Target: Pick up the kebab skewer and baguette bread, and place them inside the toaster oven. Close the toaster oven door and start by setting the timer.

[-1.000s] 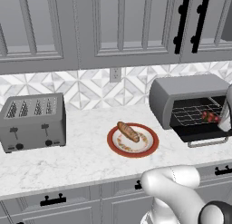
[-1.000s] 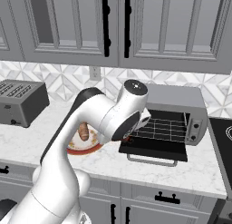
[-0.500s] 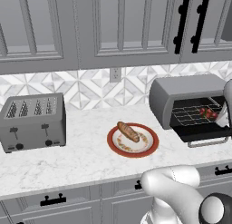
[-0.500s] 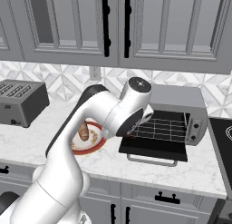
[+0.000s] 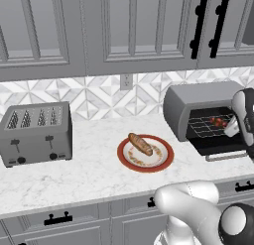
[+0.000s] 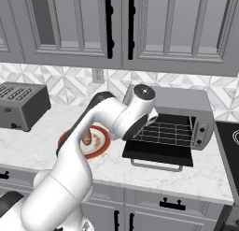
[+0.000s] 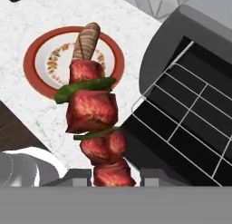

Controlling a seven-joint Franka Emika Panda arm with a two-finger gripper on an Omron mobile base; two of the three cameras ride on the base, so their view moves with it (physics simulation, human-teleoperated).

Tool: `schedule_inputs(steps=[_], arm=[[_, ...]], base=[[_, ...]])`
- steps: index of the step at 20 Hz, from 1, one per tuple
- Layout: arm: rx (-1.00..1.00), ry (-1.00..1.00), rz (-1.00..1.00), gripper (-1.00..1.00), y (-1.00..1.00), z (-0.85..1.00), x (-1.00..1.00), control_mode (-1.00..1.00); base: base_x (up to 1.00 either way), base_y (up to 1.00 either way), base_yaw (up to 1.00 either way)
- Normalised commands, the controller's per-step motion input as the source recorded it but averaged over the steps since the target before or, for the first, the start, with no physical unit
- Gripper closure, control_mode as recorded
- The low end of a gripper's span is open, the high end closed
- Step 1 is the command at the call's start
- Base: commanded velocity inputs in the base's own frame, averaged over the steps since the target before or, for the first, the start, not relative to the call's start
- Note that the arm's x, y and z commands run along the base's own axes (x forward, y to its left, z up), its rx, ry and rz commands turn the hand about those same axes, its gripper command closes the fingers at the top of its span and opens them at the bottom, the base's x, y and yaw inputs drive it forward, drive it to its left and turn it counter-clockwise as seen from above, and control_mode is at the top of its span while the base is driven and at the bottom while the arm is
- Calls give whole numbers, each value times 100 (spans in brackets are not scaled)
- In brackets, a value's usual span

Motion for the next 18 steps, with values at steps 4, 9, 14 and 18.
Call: schedule_inputs(steps=[4,9,14,18], arm=[[0,-1,0,100,-20,-8,7,-100],[2,0,0,100,-21,-12,6,-100],[1,0,0,100,-22,-8,19,-100],[0,0,0,100,-5,-3,13,-100]], base=[[0,0,0],[0,0,0],[0,0,0],[0,0,0]])
